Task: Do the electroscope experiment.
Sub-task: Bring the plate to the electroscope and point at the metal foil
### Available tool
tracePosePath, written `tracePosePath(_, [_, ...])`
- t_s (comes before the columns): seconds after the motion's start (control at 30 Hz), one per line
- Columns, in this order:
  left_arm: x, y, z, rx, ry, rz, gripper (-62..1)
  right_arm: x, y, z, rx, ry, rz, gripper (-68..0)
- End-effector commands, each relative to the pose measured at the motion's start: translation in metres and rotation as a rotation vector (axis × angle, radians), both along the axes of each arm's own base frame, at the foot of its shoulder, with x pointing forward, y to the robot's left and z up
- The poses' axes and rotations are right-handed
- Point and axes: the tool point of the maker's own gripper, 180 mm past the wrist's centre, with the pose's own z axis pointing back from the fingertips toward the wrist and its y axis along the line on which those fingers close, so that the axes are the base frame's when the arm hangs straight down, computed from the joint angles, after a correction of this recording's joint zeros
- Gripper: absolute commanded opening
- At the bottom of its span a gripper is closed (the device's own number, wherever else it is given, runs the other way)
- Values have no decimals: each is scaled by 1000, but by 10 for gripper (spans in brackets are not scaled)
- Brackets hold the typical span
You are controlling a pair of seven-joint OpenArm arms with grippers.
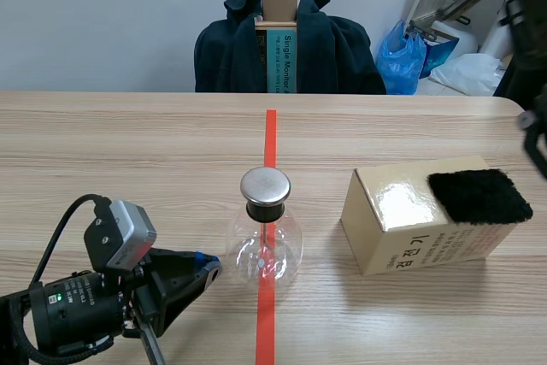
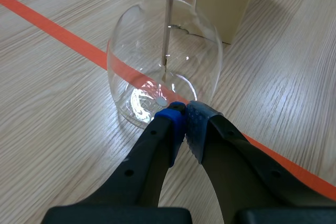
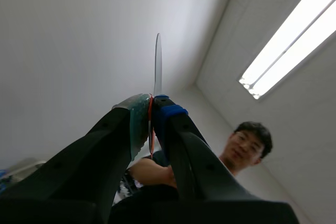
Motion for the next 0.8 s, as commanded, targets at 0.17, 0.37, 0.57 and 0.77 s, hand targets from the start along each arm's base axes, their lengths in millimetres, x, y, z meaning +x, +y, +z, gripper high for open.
tracePosePath(0.17, [7,-3,8,-12,-35,22,-579,11,46,-63,-124,160,48,-669])
tracePosePath(0.37, [10,-3,8,-8,-43,38,-579,4,69,-128,-243,293,96,-669])
tracePosePath(0.57, [10,-3,7,-4,-39,38,-579,-12,87,-167,-309,358,169,-669])
tracePosePath(0.77, [10,-2,6,-1,-37,38,-579,-39,98,-188,-349,378,241,-669])
